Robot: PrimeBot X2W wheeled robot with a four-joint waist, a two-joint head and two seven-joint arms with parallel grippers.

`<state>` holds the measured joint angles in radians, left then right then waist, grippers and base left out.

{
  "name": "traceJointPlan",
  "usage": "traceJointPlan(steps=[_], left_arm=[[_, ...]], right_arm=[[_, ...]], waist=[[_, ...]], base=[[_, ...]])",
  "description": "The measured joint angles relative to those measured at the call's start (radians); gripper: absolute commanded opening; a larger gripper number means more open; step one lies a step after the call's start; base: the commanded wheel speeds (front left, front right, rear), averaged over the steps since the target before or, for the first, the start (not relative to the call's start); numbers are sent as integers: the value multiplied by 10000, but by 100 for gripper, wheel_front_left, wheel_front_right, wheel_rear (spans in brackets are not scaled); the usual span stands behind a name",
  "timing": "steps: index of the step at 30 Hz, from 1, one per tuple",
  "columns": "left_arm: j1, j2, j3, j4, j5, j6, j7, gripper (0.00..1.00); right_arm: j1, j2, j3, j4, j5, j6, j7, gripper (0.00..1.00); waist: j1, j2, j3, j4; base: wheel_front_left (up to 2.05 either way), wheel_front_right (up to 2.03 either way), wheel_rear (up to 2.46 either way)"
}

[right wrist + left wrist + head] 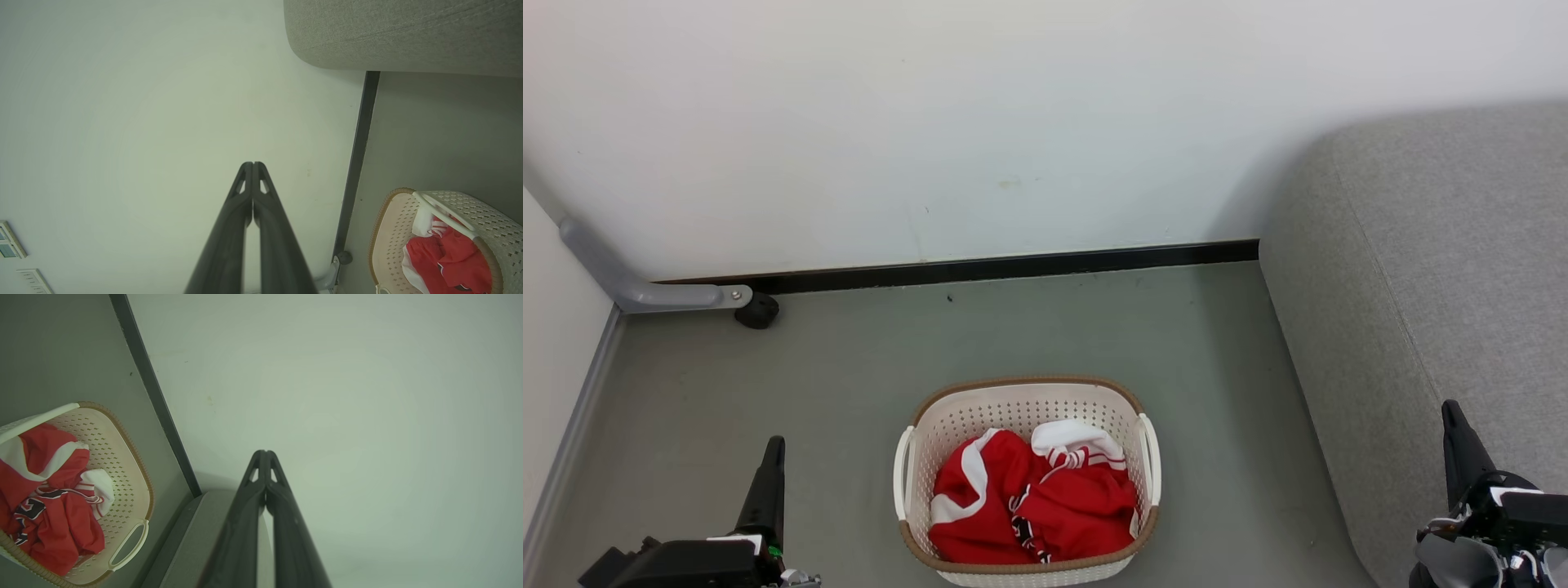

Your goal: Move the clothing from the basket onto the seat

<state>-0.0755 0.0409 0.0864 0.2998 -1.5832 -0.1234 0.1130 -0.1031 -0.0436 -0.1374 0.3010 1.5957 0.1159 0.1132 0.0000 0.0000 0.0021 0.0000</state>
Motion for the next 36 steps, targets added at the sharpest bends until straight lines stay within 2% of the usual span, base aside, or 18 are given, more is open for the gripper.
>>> traceJointPlan(steps=[9, 10, 17, 36], left_arm=[[0, 0, 0, 0, -2, 0, 0, 0], [0, 0, 0, 0, -2, 0, 0, 100], [468, -128, -25, 560, 8, 13, -2, 100], [121, 56, -330, 755, 508, 13, -376, 100]], right_arm=[[0, 0, 0, 0, 0, 0, 0, 0], [0, 0, 0, 0, 0, 0, 0, 100], [396, 192, 48, 581, -10, -27, -2, 100], [-123, 81, 616, 734, -884, -27, -368, 100]], waist=[[0, 0, 0, 0], [0, 0, 0, 0], [0, 0, 5, 0], [0, 0, 43, 18]], base=[[0, 0, 0], [0, 0, 0], [0, 0, 0], [0, 0, 0]])
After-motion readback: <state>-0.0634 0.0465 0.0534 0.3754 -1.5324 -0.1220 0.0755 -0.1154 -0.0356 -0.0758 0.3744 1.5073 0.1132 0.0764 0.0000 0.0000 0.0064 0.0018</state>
